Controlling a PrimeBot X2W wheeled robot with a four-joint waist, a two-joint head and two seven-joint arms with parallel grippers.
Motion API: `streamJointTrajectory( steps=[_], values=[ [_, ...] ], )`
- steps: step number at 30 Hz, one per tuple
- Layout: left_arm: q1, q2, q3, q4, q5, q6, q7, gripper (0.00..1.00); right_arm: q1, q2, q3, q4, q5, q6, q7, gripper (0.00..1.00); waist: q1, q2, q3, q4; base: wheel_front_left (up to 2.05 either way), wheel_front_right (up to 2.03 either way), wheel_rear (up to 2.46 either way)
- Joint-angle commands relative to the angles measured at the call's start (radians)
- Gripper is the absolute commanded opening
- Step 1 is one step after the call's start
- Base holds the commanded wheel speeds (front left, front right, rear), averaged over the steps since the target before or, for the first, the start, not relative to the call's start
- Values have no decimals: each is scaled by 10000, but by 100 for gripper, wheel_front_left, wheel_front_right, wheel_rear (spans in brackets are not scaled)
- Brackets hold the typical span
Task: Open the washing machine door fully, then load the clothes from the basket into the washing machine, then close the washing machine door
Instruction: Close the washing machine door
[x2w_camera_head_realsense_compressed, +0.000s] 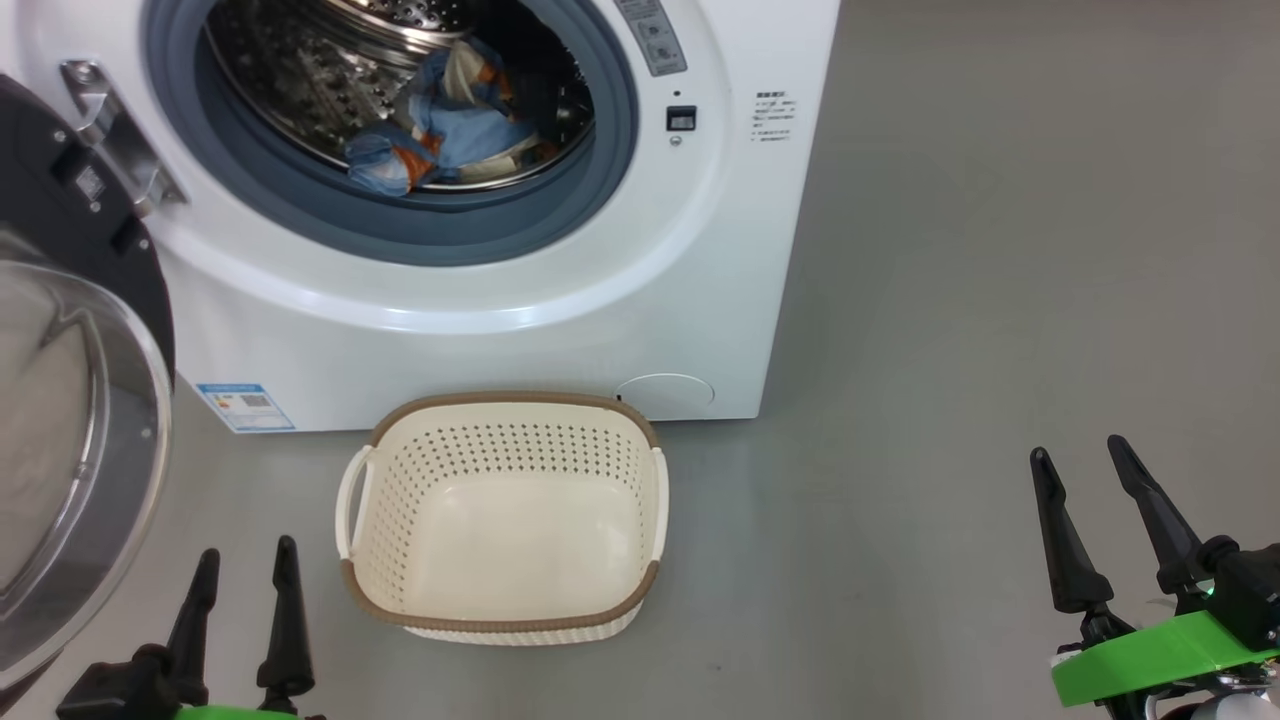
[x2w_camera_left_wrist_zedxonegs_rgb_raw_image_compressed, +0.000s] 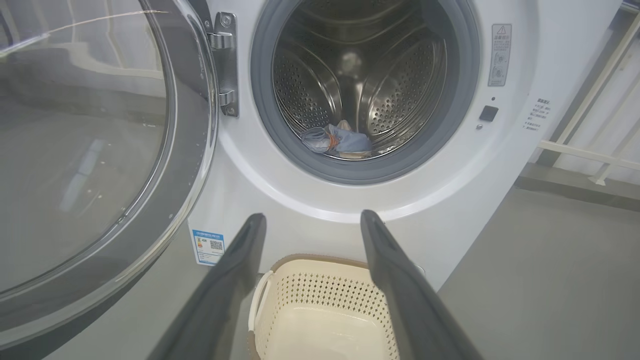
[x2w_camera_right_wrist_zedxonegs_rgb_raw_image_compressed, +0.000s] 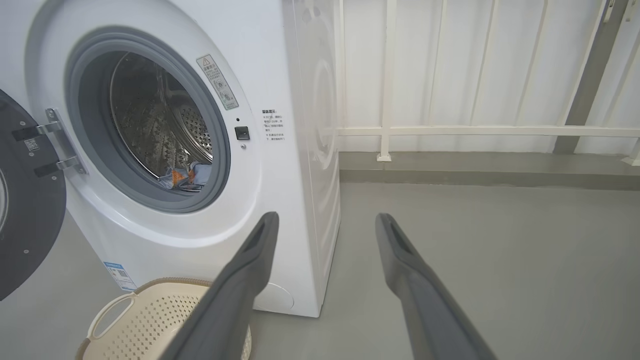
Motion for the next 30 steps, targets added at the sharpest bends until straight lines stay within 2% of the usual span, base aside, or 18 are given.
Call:
streamJointTrajectory(
  steps=[1,7,30],
  values=[
    [-55,138,336,-283,-140,-35,-55,100,-160,-245,209,-288,-48,44,-49,100,0,-1,0,168,0,0,0],
    [108,-25,624,-321,-261,-35,-55,100,-238,-348,487,-310,-57,44,-49,100,0,-1,2,708,0,0,0],
    [372,-540,1471,-430,-246,-35,-55,100,-983,-856,1762,-140,29,44,-49,100,0,-1,368,3909,0,0,0]
  ],
)
